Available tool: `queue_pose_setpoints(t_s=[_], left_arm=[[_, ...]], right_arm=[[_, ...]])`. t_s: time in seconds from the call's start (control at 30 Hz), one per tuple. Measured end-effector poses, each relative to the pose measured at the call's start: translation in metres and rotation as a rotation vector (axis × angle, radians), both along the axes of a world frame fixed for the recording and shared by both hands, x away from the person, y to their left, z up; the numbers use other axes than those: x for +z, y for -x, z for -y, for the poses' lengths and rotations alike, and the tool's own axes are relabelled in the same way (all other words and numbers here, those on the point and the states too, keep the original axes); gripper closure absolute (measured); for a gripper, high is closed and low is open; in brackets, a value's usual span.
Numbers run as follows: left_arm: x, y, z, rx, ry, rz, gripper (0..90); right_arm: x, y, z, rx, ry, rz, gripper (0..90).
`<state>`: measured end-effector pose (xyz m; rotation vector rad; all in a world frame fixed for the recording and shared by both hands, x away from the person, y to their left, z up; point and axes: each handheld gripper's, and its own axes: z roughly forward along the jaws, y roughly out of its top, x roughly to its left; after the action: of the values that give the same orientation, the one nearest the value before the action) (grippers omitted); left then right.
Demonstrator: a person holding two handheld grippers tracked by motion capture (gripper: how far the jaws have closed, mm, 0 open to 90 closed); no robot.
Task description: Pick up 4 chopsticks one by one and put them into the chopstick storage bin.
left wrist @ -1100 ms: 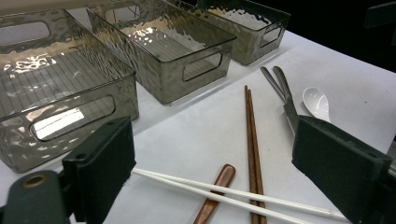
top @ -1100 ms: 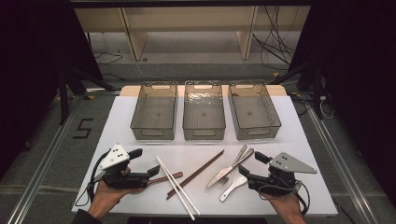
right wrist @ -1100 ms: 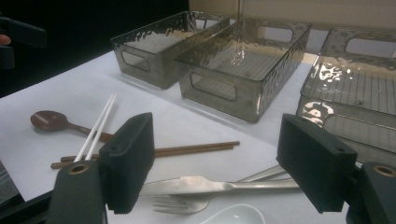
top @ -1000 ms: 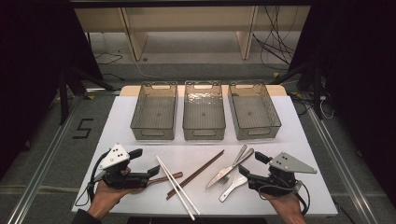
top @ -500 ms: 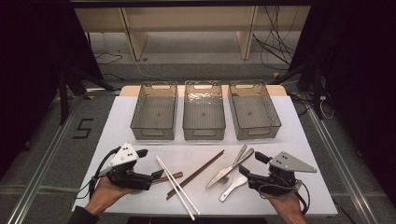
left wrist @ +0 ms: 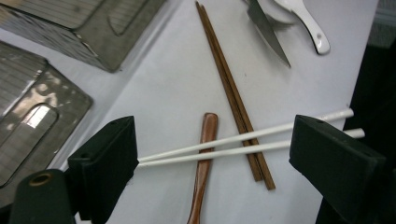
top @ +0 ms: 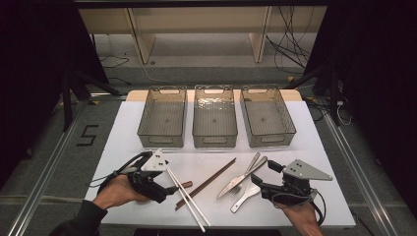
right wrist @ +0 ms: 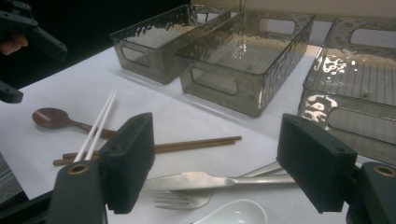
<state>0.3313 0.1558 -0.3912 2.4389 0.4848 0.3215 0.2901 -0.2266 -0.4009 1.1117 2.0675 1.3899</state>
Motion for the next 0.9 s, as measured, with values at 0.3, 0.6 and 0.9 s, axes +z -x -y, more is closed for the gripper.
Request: queue_pose_setpoints(t_s=[0.3, 0.6, 0.9], left_arm=[[-0.018, -0.002, 0.017, -0.137, -0.180, -0.017, 16.5], [-0.035, -0.005, 0.037, -0.281, -0.314, -0.015, 25.1], [-0.048, -0.008, 0.042, -0.360, -0.373, -0.028, 32.5]], right_arm=[[-0.001, -0.001, -0.001, 0.010, 0.005, -0.016, 28.2], [-0.001, -0.002, -0.002, 0.021, 0.009, -0.026, 28.2], [-0.002, -0.002, -0.002, 0.029, 0.010, -0.029, 28.2]])
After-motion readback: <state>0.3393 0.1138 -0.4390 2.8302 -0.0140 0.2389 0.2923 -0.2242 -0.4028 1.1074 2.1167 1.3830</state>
